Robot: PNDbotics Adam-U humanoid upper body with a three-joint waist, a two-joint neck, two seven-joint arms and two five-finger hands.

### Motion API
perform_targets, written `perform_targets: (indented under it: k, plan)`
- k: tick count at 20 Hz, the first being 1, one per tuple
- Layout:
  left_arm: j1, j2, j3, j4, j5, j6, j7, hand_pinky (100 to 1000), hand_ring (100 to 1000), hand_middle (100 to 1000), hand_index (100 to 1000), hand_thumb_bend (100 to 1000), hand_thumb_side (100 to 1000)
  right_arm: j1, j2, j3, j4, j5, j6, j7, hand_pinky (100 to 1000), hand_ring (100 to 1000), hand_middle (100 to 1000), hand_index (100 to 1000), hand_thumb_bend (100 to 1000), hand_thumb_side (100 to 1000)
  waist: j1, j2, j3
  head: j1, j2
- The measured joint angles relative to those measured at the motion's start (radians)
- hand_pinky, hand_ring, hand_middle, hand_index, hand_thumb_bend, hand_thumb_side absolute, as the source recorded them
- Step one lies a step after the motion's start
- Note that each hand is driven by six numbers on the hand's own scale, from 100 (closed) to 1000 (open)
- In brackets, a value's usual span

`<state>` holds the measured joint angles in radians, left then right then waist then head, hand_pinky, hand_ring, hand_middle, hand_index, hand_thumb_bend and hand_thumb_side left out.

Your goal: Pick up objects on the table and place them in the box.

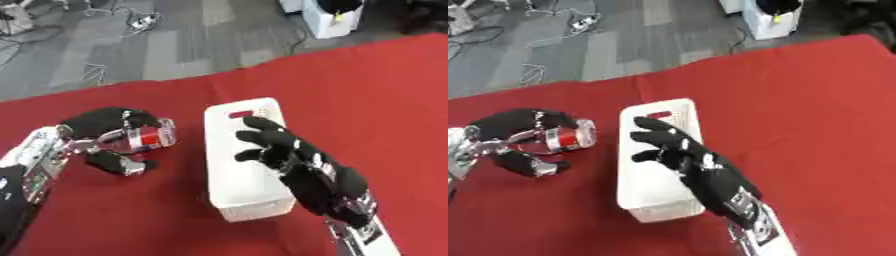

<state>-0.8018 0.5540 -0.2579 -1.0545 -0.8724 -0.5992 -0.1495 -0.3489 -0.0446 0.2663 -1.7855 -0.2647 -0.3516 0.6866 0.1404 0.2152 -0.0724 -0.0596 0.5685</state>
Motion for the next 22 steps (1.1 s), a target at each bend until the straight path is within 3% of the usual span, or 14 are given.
perform_targets:
  k: [5, 22]
  plan:
    - [-0.002, 0.018, 0.0, -0.01, 0.0, 0.002, 0.003, 678, 777, 812, 914, 403, 791, -0.006, 0.0, 0.0, 0.0, -0.003, 0.001, 0.002, 857, 969, 1000, 932, 486, 1000, 0.0, 0.005, -0.004, 0.004, -0.011]
    - [-0.027, 0.027, 0.035, 0.047, -0.031, 0.017, 0.037, 671, 771, 806, 908, 396, 780, -0.046, 0.001, 0.007, 0.012, -0.006, -0.012, 0.02, 861, 973, 1000, 932, 494, 1000, -0.005, 0.027, -0.066, 0.051, -0.114]
